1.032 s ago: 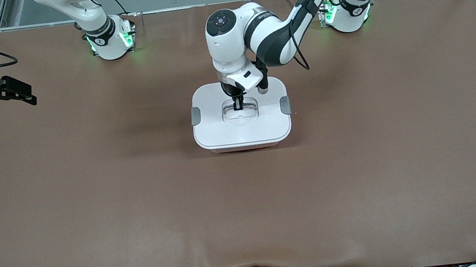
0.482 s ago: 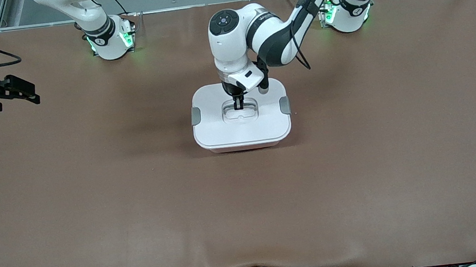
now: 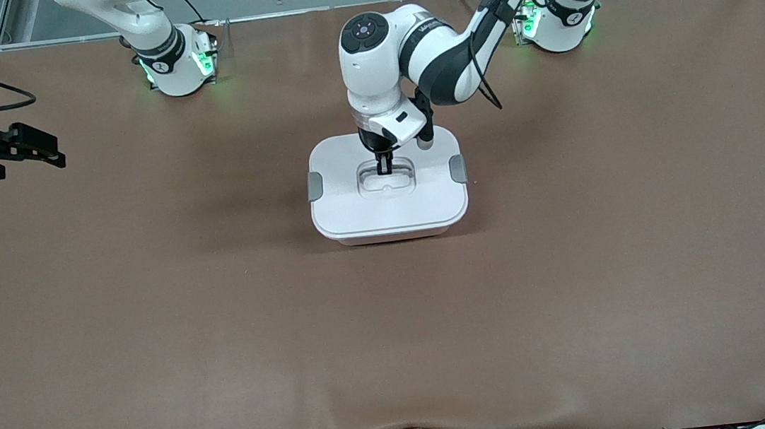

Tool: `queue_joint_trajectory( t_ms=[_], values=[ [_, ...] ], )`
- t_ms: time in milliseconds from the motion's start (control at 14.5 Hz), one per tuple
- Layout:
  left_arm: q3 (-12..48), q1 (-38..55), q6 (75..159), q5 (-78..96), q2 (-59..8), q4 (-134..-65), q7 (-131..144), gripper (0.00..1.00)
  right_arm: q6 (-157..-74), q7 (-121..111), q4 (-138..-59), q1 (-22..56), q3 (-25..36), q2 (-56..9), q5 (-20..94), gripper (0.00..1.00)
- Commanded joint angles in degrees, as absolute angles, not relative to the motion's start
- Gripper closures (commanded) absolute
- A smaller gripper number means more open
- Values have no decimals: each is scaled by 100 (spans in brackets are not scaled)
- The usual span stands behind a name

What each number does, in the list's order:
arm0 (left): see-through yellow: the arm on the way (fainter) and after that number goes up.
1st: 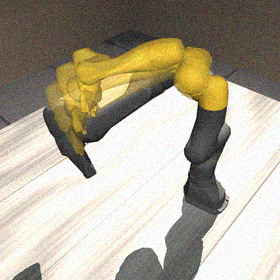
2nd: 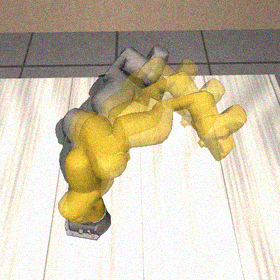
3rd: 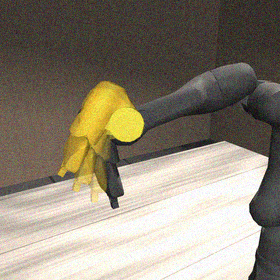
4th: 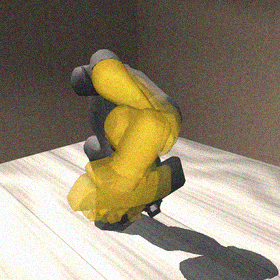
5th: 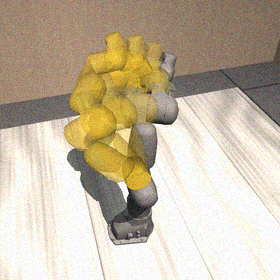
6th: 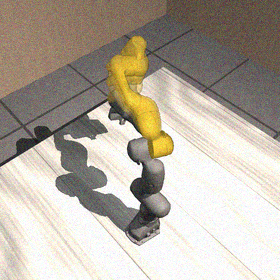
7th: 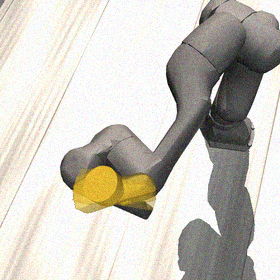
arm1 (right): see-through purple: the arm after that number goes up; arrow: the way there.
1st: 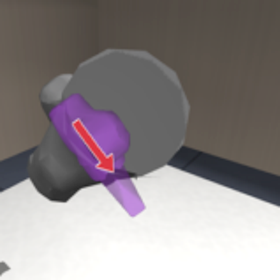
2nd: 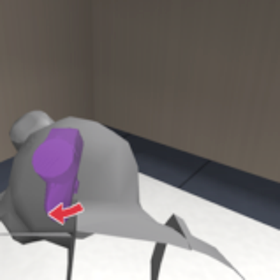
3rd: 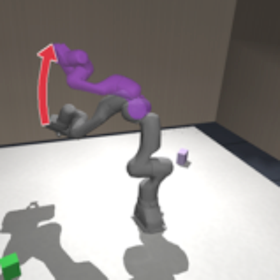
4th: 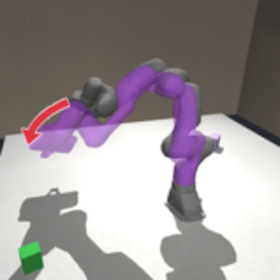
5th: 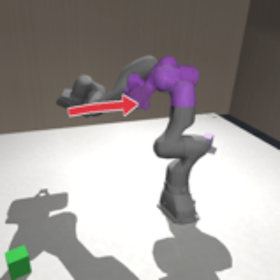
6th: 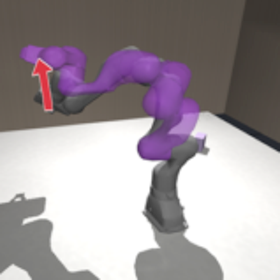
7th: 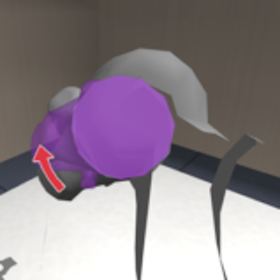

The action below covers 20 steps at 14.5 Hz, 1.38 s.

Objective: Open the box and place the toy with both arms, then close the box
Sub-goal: 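Lower the lid onto the box with the left gripper and press it down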

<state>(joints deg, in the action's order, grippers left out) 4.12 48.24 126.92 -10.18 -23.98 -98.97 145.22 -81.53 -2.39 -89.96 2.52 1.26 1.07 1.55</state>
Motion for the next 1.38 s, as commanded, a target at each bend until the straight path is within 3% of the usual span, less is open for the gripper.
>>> queue_joint_trajectory(
  t_ms=[0,482,550,619,757,826,1307],
  values=[
    [404,4808,12762,-1160,-2232,-10143,14634,100,-8182,-202,-9018,272,106,141,115,0],
    [396,4834,12762,-1160,-2294,-10125,14871,100,-8393,-193,-9035,281,123,158,61,0],
    [404,4825,12744,-1160,-2277,-10116,14854,83,-8568,-193,-9035,281,123,158,62,0],
    [404,4825,12718,-1160,-2268,-10081,14810,53,-8752,-193,-9018,281,123,158,62,0],
    [404,4808,12692,-1160,-2215,-9976,14801,12,-8929,-193,-8948,238,149,158,62,0],
    [404,4808,12648,-1160,-2215,-9906,14801,0,-8930,-193,-8939,150,149,167,70,0],
    [352,4729,11910,-1125,-2075,-9387,14215,0,-8816,-202,-9000,-114,141,158,510,0]
  ],
)
